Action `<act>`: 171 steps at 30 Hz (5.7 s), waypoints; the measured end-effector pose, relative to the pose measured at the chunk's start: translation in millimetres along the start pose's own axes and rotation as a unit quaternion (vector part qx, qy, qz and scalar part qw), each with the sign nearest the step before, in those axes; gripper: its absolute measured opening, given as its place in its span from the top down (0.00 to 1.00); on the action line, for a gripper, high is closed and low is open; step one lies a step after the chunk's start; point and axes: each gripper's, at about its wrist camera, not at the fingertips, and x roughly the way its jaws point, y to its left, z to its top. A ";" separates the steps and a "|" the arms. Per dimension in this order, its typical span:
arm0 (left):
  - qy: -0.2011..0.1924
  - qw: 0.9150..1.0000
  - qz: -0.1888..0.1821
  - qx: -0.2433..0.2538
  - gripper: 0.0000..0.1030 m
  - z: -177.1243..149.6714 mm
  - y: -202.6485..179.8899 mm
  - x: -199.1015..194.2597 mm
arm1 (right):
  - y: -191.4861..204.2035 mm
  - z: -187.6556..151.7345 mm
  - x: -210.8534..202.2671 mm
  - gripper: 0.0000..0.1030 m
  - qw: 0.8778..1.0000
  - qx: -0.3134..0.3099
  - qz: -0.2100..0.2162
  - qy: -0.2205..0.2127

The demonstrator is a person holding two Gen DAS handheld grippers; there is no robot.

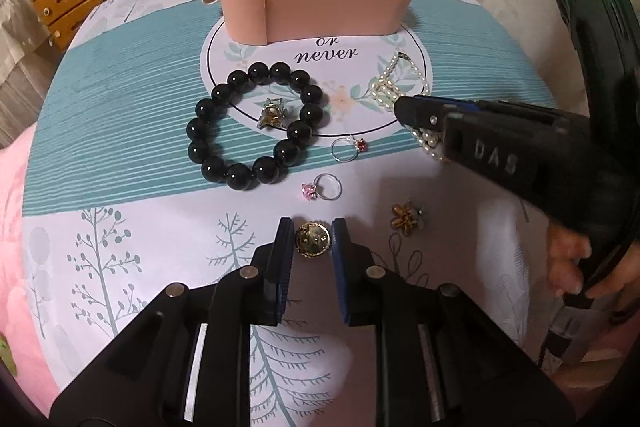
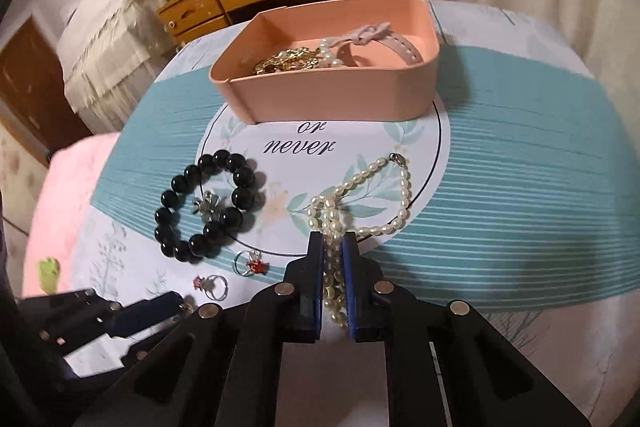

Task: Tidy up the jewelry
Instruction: 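Carry the pendant and pearl necklace into the pink tray and release both, then grasp the black bead bracelet with the left tool while the right tool grasps the flower brooch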

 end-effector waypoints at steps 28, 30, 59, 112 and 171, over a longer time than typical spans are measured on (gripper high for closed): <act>-0.102 0.994 -0.019 0.015 0.84 106.3 44.3 -104.1 | -23.5 76.3 -70.4 0.93 0.964 0.199 0.171 -0.045; -0.117 0.993 -0.024 0.016 0.84 121.5 45.1 -104.8 | -26.7 88.1 -81.9 0.93 0.961 0.205 0.176 -0.055; -0.102 0.994 -0.036 -0.016 0.48 206.4 43.3 -9.5 | -49.4 195.4 -92.2 0.56 0.960 0.205 0.161 -0.101; -0.077 0.997 -0.017 -0.025 0.32 48.4 62.2 9.8 | 69.6 -103.5 -43.2 0.34 0.982 -0.094 -0.160 -0.044; -0.297 0.954 -0.007 -0.039 0.88 133.4 48.9 -110.7 | 28.9 65.4 -78.5 0.85 0.980 0.043 0.013 -0.196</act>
